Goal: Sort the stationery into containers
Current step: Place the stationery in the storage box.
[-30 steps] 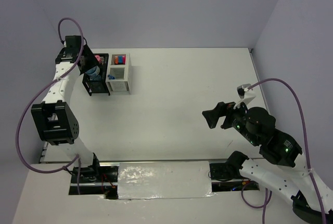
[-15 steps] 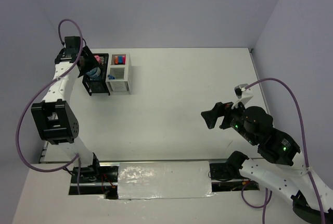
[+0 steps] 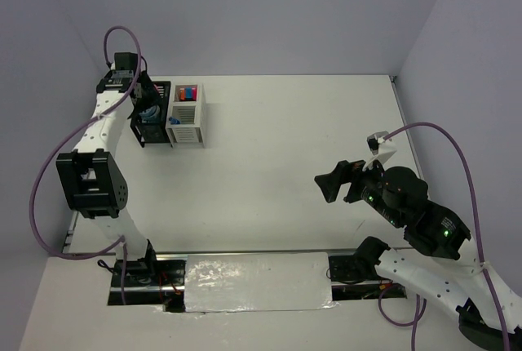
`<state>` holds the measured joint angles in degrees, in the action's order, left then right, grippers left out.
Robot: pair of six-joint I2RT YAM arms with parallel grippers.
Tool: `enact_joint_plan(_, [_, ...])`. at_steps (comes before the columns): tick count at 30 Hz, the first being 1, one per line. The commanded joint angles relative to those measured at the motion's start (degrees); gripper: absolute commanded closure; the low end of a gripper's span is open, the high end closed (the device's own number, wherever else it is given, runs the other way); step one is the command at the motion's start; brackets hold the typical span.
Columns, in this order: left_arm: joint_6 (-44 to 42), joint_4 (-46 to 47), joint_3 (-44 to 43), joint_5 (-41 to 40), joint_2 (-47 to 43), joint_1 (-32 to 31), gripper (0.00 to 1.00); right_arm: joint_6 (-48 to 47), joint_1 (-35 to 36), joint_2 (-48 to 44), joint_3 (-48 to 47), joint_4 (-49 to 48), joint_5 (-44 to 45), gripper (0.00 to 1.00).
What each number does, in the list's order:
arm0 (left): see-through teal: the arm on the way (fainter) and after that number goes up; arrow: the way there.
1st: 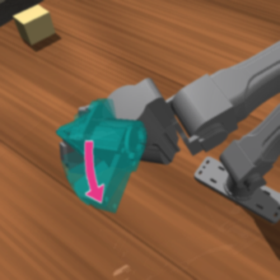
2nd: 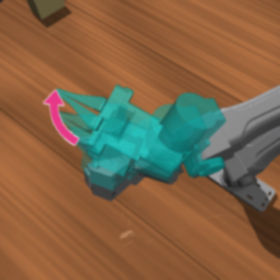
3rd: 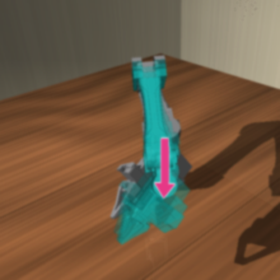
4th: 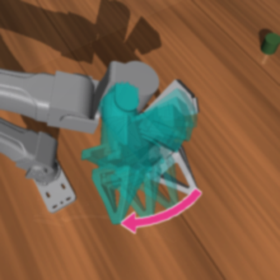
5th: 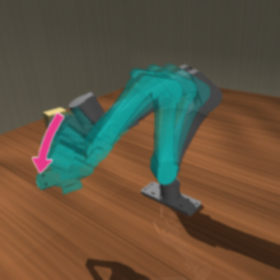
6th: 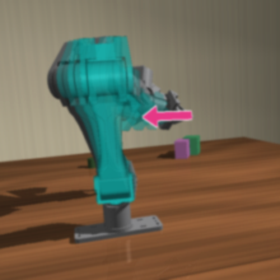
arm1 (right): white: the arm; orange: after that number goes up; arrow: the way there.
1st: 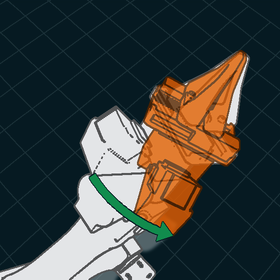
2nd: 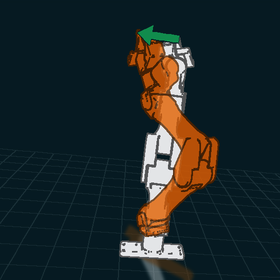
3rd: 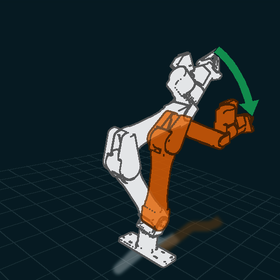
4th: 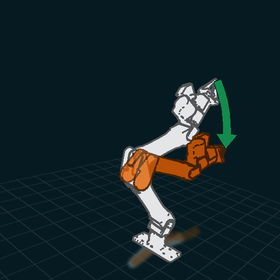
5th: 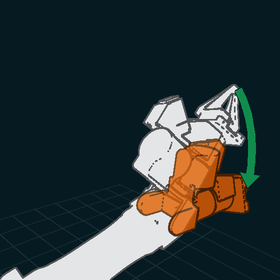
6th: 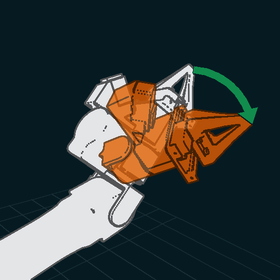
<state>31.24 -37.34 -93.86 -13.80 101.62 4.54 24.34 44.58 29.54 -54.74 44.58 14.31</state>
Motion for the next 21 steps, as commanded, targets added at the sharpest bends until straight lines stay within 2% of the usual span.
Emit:
enact_joint_plan(1, [-1.36, -2.03, -0.97, -0.44, 2.26, -1.37, 0.90, -0.78, -0.10, -0.10, -0.19, -1.77, -0.15, 0.00])
enact_joint_plan(5, [-1.36, -2.91, -1.23, -1.58, 2.26, -1.72, 0.72, -0.78, -0.02, -0.01, -0.02, -1.86, -0.42, 0.00])
enact_joint_plan(9, [-1.54, -3.79, -1.58, -1.58, 2.44, -1.81, 0.66, -0.70, -0.11, 0.25, -0.02, -2.04, -0.59, 0.00])
enact_joint_plan(11, [-1.54, -4.14, -1.59, -1.40, 2.53, -1.90, 0.67, -0.61, -0.10, 0.34, 0.07, -2.21, -0.86, 0.00])
enact_joint_plan(13, [-1.63, -4.58, -1.76, -1.32, 2.44, -1.99, 0.80, -0.61, -0.10, 0.43, -0.10, -2.30, -0.86, 0.00])
enact_joint_plan(15, [-1.54, -5.19, -1.93, -1.40, 1.91, -2.16, 0.88, -0.61, -0.02, 0.43, -0.19, -2.21, -0.86, 0.00])
enact_joint_plan(17, [-1.54, -5.28, -1.94, -1.40, 0.95, -2.16, 0.88, -0.52, -0.10, 0.34, -0.19, -2.21, -0.86, 0.00])
enact_joint_plan(19, [-1.71, -5.28, -2.20, -1.31, 0.42, -2.16, 0.80, -0.52, -0.10, 0.34, -0.19, -2.13, -0.95, 0.00])
enact_joint_plan(20, [-1.89, -5.72, -2.90, -1.31, 0.77, -2.16, 0.70, -0.52, -0.10, 0.26, -0.19, -2.13, -0.95, 0.00])
enact_joint_plan(21, [-1.89, -6.07, -3.34, -1.23, 0.77, -2.16, 0.65, -0.52, -0.10, 0.26, -0.10, -2.21, -0.95, 0.00])
